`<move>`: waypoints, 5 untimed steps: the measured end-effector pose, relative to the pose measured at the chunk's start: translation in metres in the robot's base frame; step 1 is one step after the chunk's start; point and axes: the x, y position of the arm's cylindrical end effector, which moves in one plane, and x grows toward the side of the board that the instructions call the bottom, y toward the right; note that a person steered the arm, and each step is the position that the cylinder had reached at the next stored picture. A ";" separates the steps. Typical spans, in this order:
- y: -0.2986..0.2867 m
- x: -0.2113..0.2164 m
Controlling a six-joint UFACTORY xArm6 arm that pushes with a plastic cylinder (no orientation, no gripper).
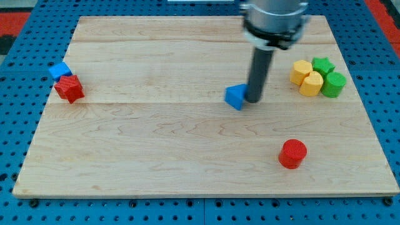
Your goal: Push the blue triangle towards the red star
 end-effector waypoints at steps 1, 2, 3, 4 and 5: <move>-0.064 -0.008; -0.059 -0.008; -0.089 -0.008; -0.154 -0.010; -0.156 -0.008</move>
